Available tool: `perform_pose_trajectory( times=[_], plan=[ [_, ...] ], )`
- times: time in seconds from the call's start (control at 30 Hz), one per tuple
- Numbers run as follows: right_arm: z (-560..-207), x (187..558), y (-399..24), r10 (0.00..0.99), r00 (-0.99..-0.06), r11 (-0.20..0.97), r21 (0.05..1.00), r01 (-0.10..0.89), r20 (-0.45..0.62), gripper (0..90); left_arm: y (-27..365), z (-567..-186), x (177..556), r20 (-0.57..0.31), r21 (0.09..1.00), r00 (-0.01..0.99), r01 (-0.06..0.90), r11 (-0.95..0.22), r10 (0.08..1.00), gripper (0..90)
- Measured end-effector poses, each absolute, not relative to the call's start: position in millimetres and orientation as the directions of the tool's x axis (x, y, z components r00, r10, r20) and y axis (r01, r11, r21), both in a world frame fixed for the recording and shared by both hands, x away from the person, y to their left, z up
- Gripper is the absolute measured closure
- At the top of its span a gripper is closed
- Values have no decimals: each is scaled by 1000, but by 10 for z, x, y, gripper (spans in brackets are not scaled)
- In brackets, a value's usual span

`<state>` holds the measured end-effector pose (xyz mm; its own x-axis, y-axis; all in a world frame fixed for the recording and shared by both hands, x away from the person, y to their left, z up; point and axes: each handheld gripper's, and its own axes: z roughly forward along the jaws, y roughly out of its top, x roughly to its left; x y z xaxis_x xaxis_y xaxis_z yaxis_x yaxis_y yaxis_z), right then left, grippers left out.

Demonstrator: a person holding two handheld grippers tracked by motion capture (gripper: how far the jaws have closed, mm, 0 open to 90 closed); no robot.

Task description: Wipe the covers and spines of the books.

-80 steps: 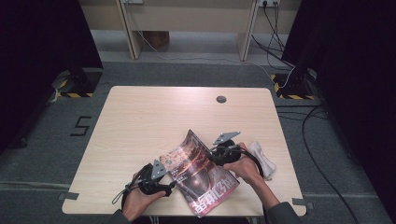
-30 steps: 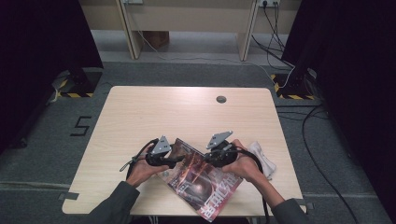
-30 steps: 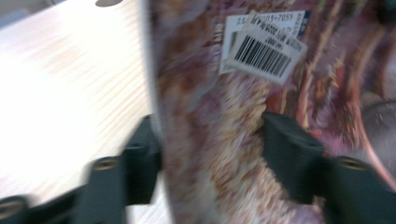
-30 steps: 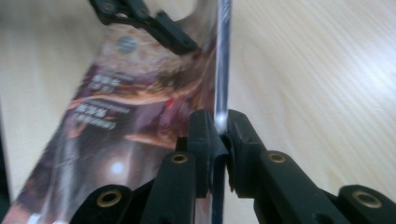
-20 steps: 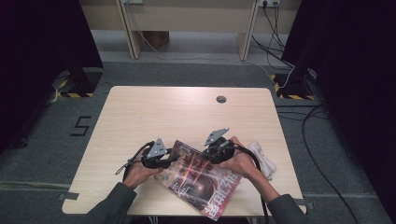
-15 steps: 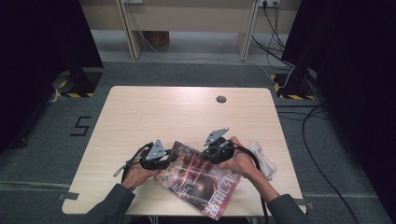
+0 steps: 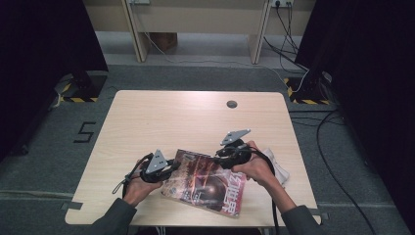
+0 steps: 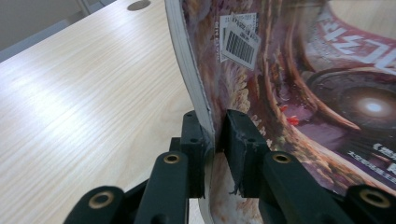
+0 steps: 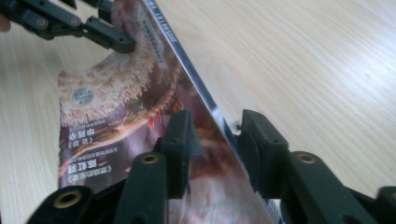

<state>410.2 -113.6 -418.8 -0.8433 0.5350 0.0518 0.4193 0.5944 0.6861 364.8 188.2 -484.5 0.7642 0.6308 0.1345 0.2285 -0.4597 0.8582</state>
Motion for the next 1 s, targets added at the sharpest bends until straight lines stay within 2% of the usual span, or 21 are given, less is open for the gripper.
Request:
perform_pose_trajectory(
  times=[0.13, 0.4, 0.6, 1.0],
  plan=[
    [-4173, 4076, -1338, 613, -786, 502, 730, 463, 78, 452, 1898, -4820, 3548, 143, 859, 766, 218, -462, 627, 798],
    [-4264, 3949, -1746, 752, -659, 418, 757, 502, 22, 370, 1919, -4857, 3391, 108, 861, 771, 243, -447, 628, 817],
    [-4358, 3952, -2005, 817, -577, 384, 756, 531, -10, 382, 1895, -4851, 3337, 119, 858, 764, 243, -453, 634, 815],
    [-4600, 3890, -2422, 878, -479, 342, 715, 610, -11, 371, 1885, -4858, 3251, 83, 851, 772, 274, -448, 630, 817]
  ],
)
